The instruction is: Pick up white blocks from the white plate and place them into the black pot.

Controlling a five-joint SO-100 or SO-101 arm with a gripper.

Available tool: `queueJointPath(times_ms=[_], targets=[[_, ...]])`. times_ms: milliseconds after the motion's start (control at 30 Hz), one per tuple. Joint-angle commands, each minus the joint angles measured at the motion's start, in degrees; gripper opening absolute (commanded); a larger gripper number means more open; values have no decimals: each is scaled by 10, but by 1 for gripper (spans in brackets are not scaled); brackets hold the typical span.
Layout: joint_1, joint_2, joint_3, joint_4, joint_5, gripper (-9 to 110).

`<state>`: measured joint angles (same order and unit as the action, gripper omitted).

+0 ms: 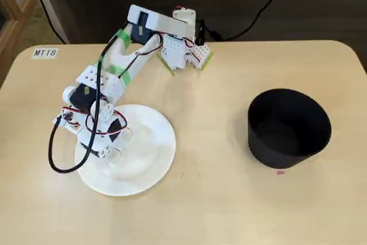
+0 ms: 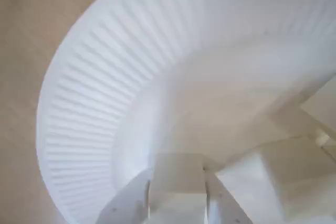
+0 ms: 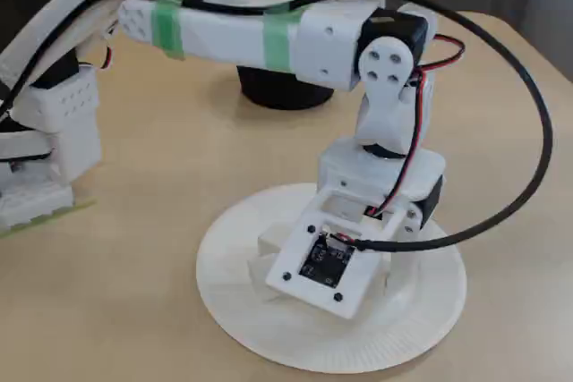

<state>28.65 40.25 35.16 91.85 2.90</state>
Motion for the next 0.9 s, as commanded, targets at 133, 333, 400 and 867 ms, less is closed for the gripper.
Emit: queueJointPath(times_ms=[133, 333, 400, 867], targets=[[-11, 64, -25, 8, -19, -2], [-91, 209, -110, 2, 29, -2], [-151, 228, -180, 2, 61, -2], [-590, 462, 39, 32, 105, -2]])
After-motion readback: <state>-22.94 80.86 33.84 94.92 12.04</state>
